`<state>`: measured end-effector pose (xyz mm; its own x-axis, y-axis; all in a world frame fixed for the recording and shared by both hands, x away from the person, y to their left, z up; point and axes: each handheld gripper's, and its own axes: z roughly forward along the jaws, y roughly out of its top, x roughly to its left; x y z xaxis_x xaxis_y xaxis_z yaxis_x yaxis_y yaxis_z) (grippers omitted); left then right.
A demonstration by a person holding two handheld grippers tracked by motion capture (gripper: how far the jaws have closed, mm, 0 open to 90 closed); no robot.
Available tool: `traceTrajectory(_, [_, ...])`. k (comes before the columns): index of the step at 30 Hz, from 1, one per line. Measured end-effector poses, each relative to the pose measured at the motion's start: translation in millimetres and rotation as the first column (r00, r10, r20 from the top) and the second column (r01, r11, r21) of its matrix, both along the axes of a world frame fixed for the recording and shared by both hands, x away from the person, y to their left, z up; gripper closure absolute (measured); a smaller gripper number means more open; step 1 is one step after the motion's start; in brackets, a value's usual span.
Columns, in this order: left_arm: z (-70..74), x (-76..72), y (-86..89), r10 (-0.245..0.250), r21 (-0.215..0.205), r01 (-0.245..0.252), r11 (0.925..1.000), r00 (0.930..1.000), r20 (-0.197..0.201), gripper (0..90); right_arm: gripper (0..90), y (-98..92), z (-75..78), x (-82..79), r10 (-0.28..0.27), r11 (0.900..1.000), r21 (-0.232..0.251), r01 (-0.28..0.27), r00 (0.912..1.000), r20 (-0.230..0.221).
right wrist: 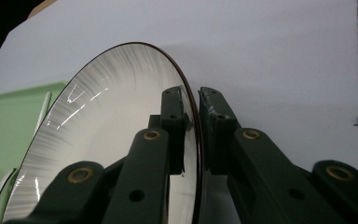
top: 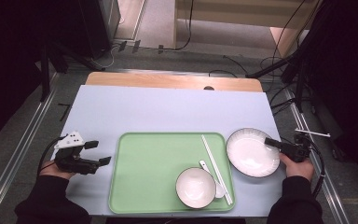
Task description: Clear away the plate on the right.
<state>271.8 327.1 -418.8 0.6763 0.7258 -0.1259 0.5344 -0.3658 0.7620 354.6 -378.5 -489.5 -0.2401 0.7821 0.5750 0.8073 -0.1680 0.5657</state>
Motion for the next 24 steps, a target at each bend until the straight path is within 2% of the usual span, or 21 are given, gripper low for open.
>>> traceTrajectory(3, [-1.1,0.1,0.0,-0.002,-0.022,0.002,0.9997,1.0000,-0.005,16.8,82.7,-1.5,3.9,-1.6,0.002,1.000,0.000,-0.002,0.9999,-0.014])
traceTrajectory(4, [-1.3,0.2,0.2,-0.005,-0.046,0.005,0.9989,1.0000,-0.005,16.8,83.2,-2.2,5.6,-2.4,-0.002,1.000,0.006,0.002,0.9996,-0.028])
traceTrajectory(6, [-2.5,1.0,1.8,-0.005,-0.120,0.005,0.9927,1.0000,-0.001,16.8,85.1,-6.0,8.2,-4.8,-0.011,1.000,0.024,0.012,0.9997,-0.021])
traceTrajectory(7, [-2.6,1.7,2.9,-0.008,-0.150,0.006,0.9887,0.9999,-0.013,16.7,85.1,-6.5,10.4,-5.8,-0.029,1.000,0.002,0.029,0.9991,-0.030])
traceTrajectory(8, [-2.0,2.2,3.4,-0.001,-0.156,-0.003,0.9877,0.9998,-0.021,16.2,85.2,-6.9,11.8,-6.7,-0.026,1.000,0.003,0.027,0.9993,-0.028])
traceTrajectory(9, [-1.5,2.5,4.1,0.006,-0.158,-0.010,0.9874,0.9997,-0.023,16.0,85.2,-5.8,13.4,-7.4,-0.025,1.000,-0.008,0.025,0.9995,-0.020])
traceTrajectory(11, [-0.8,2.7,4.7,0.013,-0.157,-0.018,0.9875,0.9995,-0.030,15.9,85.0,-4.5,16.9,-7.9,-0.032,0.999,-0.012,0.031,0.9990,-0.033])
traceTrajectory(15, [-0.4,2.3,1.3,0.010,-0.111,-0.012,0.9937,0.9997,-0.022,14.7,84.3,-5.9,19.7,-8.2,-0.038,0.999,0.010,0.039,0.9982,-0.047])
traceTrajectory(18, [-1.4,5.2,-4.2,0.039,-0.070,-0.043,0.9966,0.9979,-0.051,13.8,83.7,-8.1,22.7,-9.9,-0.049,0.998,0.028,0.051,0.9972,-0.056])
traceTrajectory(19, [-1.6,5.2,-5.9,0.037,-0.062,-0.041,0.9973,0.9980,-0.050,13.7,83.5,-9.1,23.3,-10.5,-0.053,0.998,0.026,0.054,0.9974,-0.048])
traceTrajectory(22, [0.1,4.8,-9.7,0.014,-0.068,-0.016,0.9976,0.9994,-0.032,13.7,83.3,-11.4,26.9,-12.7,-0.072,0.997,0.035,0.074,0.9952,-0.066])
traceTrajectory(24, [1.7,5.3,-12.8,0.029,-0.058,-0.030,0.9979,0.9995,-0.016,13.8,83.3,-13.2,29.3,-13.4,-0.075,0.995,0.053,0.079,0.9948,-0.068])
